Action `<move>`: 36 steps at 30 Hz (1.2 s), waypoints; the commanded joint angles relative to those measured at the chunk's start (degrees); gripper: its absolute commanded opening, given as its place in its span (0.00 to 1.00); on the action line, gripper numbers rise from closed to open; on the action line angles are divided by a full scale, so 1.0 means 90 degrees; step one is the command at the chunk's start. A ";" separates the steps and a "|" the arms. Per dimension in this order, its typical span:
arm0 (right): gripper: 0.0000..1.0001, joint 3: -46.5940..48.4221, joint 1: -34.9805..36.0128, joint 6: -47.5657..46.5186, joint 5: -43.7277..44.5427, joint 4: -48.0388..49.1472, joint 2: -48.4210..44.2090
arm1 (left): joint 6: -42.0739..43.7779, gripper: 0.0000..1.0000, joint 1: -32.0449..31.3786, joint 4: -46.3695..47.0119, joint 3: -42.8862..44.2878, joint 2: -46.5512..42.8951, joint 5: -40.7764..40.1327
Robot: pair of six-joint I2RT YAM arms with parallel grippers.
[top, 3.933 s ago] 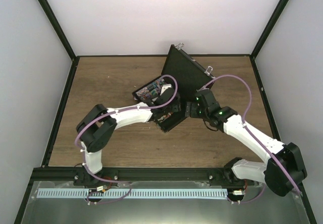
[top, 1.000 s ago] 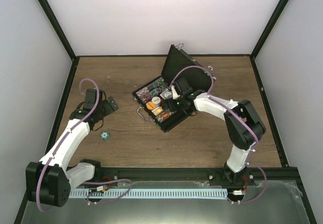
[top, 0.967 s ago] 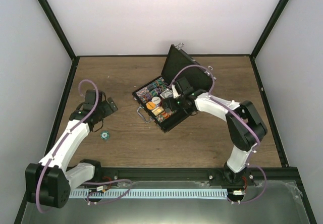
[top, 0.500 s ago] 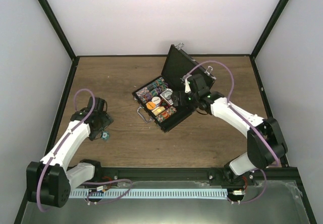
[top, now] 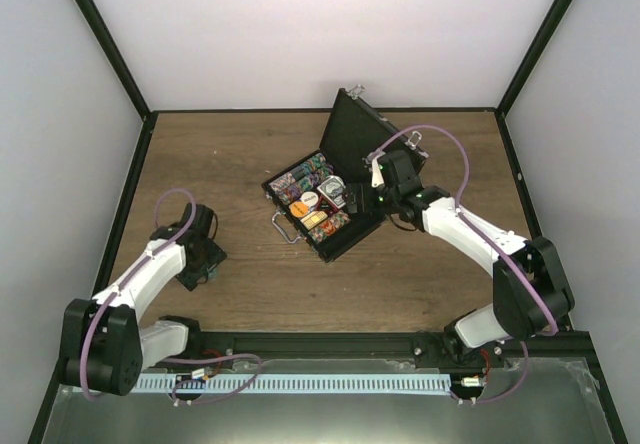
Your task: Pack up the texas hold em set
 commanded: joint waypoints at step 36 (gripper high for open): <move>1.00 0.0010 -0.0058 0.0059 -0.0322 0.0370 -0.0047 | 0.0728 0.42 -0.0002 0.0662 -0.0478 0.0933 0.0684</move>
